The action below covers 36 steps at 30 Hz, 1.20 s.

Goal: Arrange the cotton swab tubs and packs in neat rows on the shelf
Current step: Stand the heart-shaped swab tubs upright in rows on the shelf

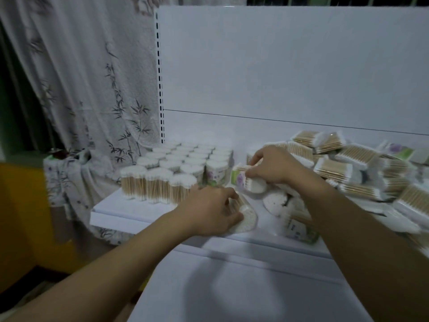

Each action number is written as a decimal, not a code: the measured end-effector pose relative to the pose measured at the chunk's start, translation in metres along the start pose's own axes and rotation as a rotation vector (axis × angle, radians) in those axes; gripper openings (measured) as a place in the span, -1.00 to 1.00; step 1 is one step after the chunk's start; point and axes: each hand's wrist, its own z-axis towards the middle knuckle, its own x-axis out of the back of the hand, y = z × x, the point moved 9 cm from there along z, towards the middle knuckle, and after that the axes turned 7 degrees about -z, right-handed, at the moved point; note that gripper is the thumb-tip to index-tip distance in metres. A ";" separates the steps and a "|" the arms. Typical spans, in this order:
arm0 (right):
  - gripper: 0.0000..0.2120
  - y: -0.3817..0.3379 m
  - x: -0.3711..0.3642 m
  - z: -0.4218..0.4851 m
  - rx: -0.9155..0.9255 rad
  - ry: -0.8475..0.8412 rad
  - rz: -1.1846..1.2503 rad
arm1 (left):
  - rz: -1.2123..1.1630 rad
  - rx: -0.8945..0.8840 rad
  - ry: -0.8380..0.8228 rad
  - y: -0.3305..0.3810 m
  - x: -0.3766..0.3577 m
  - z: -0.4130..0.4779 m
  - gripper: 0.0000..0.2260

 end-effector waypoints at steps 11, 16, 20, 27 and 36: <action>-0.76 -0.001 0.014 0.008 0.016 0.095 0.346 | -0.013 -0.019 0.192 0.002 0.042 0.007 -0.66; -0.70 -0.028 0.018 0.015 0.055 0.110 0.228 | -0.050 -0.026 0.378 -0.016 0.085 0.010 -0.67; -0.52 -0.054 0.002 0.026 0.086 0.028 0.071 | 0.052 0.023 0.342 -0.041 0.088 0.013 -0.75; -0.54 -0.066 -0.037 0.042 0.075 -0.046 -0.087 | 0.143 0.067 0.219 -0.065 0.071 0.017 -0.70; -0.60 -0.075 -0.044 0.011 0.238 -0.128 -0.209 | 0.127 0.125 0.164 -0.095 0.068 0.021 -0.60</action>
